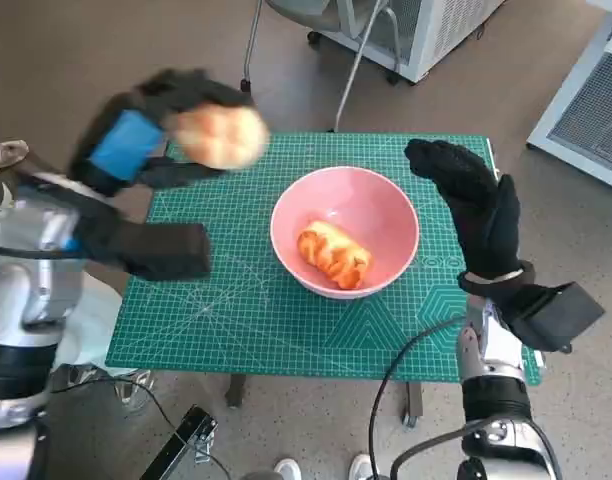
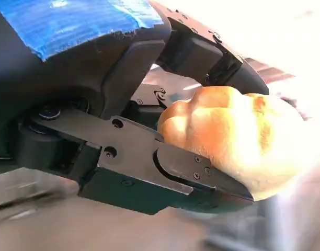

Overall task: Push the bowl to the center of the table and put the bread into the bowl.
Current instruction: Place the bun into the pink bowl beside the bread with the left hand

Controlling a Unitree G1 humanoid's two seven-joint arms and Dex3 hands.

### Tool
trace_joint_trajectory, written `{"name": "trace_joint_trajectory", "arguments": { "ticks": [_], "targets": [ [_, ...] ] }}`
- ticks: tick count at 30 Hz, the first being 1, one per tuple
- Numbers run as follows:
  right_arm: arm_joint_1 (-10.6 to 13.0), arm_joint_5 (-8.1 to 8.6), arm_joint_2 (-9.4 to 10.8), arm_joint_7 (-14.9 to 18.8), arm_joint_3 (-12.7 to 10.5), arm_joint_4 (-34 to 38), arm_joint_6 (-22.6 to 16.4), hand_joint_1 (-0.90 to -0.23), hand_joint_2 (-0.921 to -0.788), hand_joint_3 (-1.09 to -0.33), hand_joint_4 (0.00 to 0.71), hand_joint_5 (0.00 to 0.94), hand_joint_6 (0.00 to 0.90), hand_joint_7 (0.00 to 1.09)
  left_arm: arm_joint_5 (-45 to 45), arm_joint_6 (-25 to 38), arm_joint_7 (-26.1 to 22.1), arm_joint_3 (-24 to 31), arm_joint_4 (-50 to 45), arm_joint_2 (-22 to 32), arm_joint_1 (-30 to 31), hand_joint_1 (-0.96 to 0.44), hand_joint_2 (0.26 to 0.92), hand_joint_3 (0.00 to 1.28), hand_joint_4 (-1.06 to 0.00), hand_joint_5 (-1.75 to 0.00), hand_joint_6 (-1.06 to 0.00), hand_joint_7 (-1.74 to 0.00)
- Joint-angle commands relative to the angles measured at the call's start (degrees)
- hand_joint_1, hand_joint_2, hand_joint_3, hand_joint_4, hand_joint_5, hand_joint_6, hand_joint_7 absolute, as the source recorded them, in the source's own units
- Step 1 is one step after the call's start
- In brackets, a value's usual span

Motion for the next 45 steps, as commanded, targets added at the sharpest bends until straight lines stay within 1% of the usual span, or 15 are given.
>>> {"name": "trace_joint_trajectory", "arguments": {
  "ticks": [1,8,17,19,21,23,25,26,27,28,29,30,33,37,45],
  "targets": [
    [0.8,-0.85,-0.1,-0.2,0.4,0.4,0.1,-0.585,-0.921,-0.781,0.381,0.037,0.001,0.83,1.3,-7.6,2.1,-4.6,5.1,-2.8,-3.0,0.00,0.903,0.05,-0.59,-1.21,-0.85,-0.98],
    [0.9,-0.15,-0.3,0.1,0.4,0.1,0.5,-0.603,-0.921,-0.778,0.382,0.037,0.000,0.83,8.1,-12.8,6.1,-11.2,14.1,-7.2,-7.3,0.00,0.919,0.08,-0.52,-1.26,-0.77,-1.10],
    [1.8,0.30,-0.2,0.2,0.2,-0.5,0.2,-0.610,-0.921,-0.775,0.382,0.037,0.001,0.83,14.0,-11.0,7.3,-17.1,22.3,-13.3,-10.2,0.00,0.920,0.11,-0.54,-1.19,-0.69,-1.25],
    [2.0,0.58,-0.2,0.3,0.1,-0.5,0.2,-0.610,-0.921,-0.775,0.382,0.037,0.001,0.83,15.5,-10.3,8.0,-18.5,24.6,-14.4,-10.7,0.00,0.920,0.11,-0.52,-1.27,-0.69,-1.17],
    [2.1,0.73,-0.2,0.3,0.1,-0.5,0.2,-0.609,-0.921,-0.775,0.382,0.037,0.001,0.82,16.8,-9.8,8.4,-19.7,26.7,-15.2,-11.1,0.00,0.920,0.12,-0.52,-1.25,-0.67,-1.21],
    [2.3,0.72,-0.2,0.1,0.0,-0.6,0.2,-0.609,-0.921,-0.774,0.383,0.037,0.001,0.82,18.0,-8.9,8.1,-21.0,28.5,-15.7,-11.3,0.00,0.921,0.15,-0.49,-1.23,-0.65,-1.27],
    [2.5,0.74,-0.2,0.0,-0.1,-0.8,0.2,-0.608,-0.921,-0.774,0.383,0.038,0.002,0.82,19.1,-7.8,6.7,-22.2,29.8,-16.0,-11.3,0.00,0.921,0.23,-0.39,-1.32,-0.57,-1.36],
    [2.5,0.76,-0.2,0.0,-0.1,-0.9,0.3,-0.610,-0.921,-0.773,0.383,0.038,0.002,0.82,19.5,-7.3,6.0,-22.7,30.2,-16.0,-11.3,-0.03,0.909,0.20,-0.34,-1.03,-0.47,-1.12],
    [2.7,0.74,-0.1,-0.1,-0.1,-1.1,0.4,-0.611,-0.921,-0.773,0.383,0.038,0.003,0.82,19.8,-6.8,4.6,-23.2,30.2,-15.9,-11.3,-0.04,0.911,0.18,-0.34,-0.88,-0.45,-1.00],
    [2.8,0.72,-0.1,-0.2,-0.1,-1.3,0.5,-0.612,-0.921,-0.772,0.383,0.038,0.003,0.82,20.0,-6.5,3.7,-23.6,30.3,-15.8,-11.3,-0.07,0.915,0.14,-0.36,-0.62,-0.42,-0.78],
    [2.8,0.70,-0.1,-0.3,-0.2,-1.4,0.7,-0.613,-0.921,-0.772,0.383,0.038,0.003,0.82,20.0,-6.2,1.4,-23.8,29.4,-15.4,-11.1,-0.11,0.917,0.11,-0.36,-0.42,-0.39,-0.60],
    [2.9,0.69,-0.2,-0.4,-0.2,-1.4,0.7,-0.614,-0.921,-0.772,0.383,0.037,0.004,0.82,19.9,-6.0,-0.1,-23.9,28.6,-15.1,-11.0,-0.16,0.918,0.09,-0.34,-0.28,-0.36,-0.48],
    [2.9,0.69,-0.3,-0.5,-0.4,-1.5,1.0,-0.615,-0.921,-0.771,0.384,0.037,0.005,0.82,19.1,-5.7,-4.1,-23.7,26.4,-14.3,-10.6,-0.24,0.920,0.06,-0.31,-0.11,-0.32,-0.32],
    [2.9,0.05,-0.2,-1.3,-0.4,-1.7,0.9,-0.604,-0.921,-0.772,0.383,0.037,0.007,0.82,17.1,-5.6,-6.5,-22.4,24.5,-13.5,-9.8,-0.29,0.921,0.05,-0.31,-0.05,-0.34,-0.25],
    [2.1,-1.14,0.5,-2.7,0.3,-1.1,0.0,-0.592,-0.921,-0.775,0.383,0.036,0.008,0.81,11.8,-5.6,-7.3,-18.3,20.6,-11.4,-7.0,-0.16,0.921,0.09,-0.33,-0.02,-0.39,-0.20]
  ]
}}
